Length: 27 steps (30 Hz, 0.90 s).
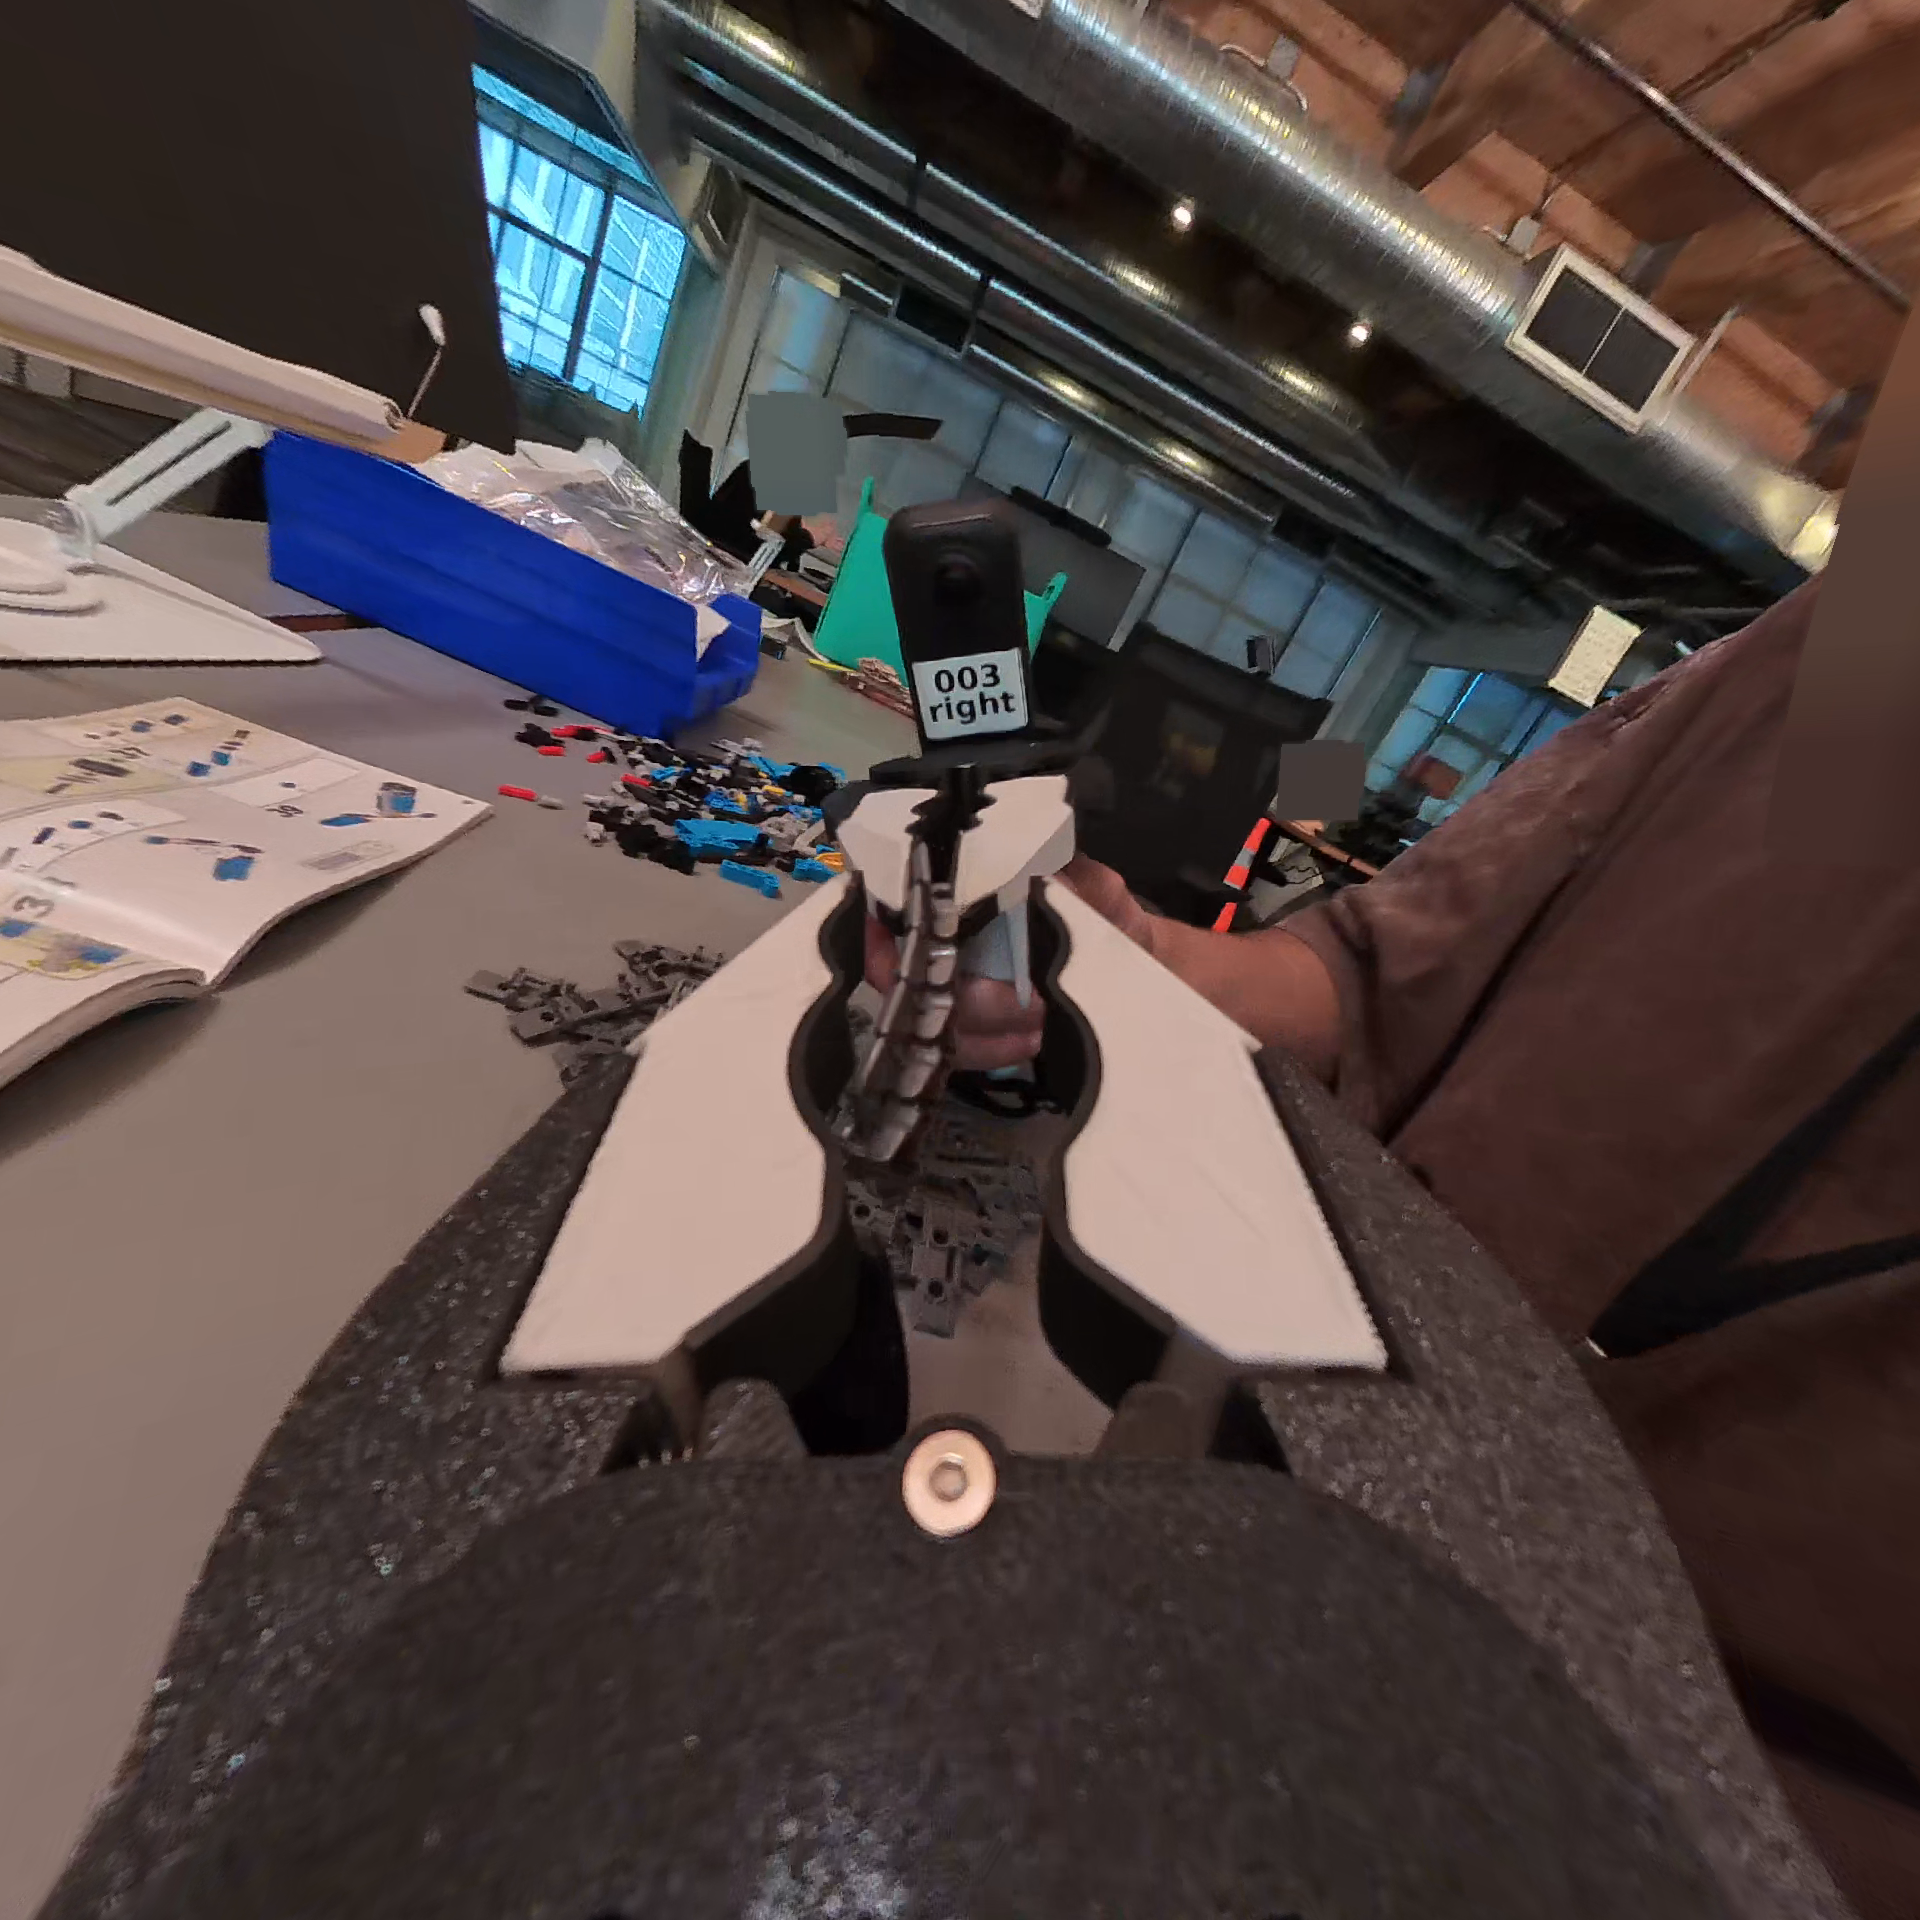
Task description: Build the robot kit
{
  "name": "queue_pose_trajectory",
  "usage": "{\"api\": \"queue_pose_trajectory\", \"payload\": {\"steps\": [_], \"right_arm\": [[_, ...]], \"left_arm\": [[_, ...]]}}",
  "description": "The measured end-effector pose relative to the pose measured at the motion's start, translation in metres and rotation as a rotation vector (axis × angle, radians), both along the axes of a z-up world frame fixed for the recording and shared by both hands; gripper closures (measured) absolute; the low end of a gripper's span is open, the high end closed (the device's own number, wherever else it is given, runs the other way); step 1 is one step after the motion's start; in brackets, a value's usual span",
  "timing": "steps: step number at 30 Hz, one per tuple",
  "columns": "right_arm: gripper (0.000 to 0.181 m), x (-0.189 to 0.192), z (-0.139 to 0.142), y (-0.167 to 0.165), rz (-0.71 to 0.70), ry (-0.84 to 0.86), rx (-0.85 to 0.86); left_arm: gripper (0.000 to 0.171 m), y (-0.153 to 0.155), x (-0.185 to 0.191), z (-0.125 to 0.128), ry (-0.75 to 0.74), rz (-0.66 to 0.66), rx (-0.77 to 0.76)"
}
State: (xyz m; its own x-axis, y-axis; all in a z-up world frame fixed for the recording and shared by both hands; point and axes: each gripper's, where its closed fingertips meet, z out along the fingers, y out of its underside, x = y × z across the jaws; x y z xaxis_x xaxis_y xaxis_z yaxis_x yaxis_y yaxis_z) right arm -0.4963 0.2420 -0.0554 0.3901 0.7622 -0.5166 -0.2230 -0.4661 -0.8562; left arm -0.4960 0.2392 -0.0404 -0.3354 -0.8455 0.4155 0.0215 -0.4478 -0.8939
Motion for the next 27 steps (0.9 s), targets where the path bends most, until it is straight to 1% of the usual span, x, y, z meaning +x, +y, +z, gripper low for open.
{"api": "queue_pose_trajectory", "payload": {"steps": [3, 6, 8, 12, 22, 26, 27], "right_arm": [[0.175, -0.0010, 0.0018, 0.0004, -0.011, 0.015, -0.001], [0.175, -0.0005, 0.0050, 0.0006, -0.014, 0.042, -0.001], [0.175, -0.0001, 0.0063, 0.0008, -0.012, 0.064, -0.010], [0.175, -0.0014, 0.0035, 0.0014, -0.019, 0.037, -0.004], [0.175, -0.0042, -0.0024, -0.0003, -0.013, -0.010, -0.005], [0.175, -0.0048, -0.0027, -0.0006, -0.004, 0.002, -0.016], [0.171, -0.0028, -0.0023, -0.0003, -0.008, -0.002, -0.013]], "left_arm": [[0.148, 0.0024, 0.0026, 0.0028, -0.021, 0.032, -0.022], [0.149, 0.0049, 0.0043, 0.0020, -0.026, 0.038, -0.064], [0.153, 0.0075, 0.0056, 0.0011, -0.022, 0.048, -0.087], [0.168, 0.0053, 0.0049, 0.0023, -0.034, 0.034, -0.094], [0.170, 0.0003, 0.0067, -0.0057, 0.034, -0.006, -0.075], [0.170, 0.0002, 0.0058, -0.0061, 0.043, -0.012, -0.073], [0.170, 0.0004, 0.0050, -0.0067, 0.050, -0.011, -0.058]]}}
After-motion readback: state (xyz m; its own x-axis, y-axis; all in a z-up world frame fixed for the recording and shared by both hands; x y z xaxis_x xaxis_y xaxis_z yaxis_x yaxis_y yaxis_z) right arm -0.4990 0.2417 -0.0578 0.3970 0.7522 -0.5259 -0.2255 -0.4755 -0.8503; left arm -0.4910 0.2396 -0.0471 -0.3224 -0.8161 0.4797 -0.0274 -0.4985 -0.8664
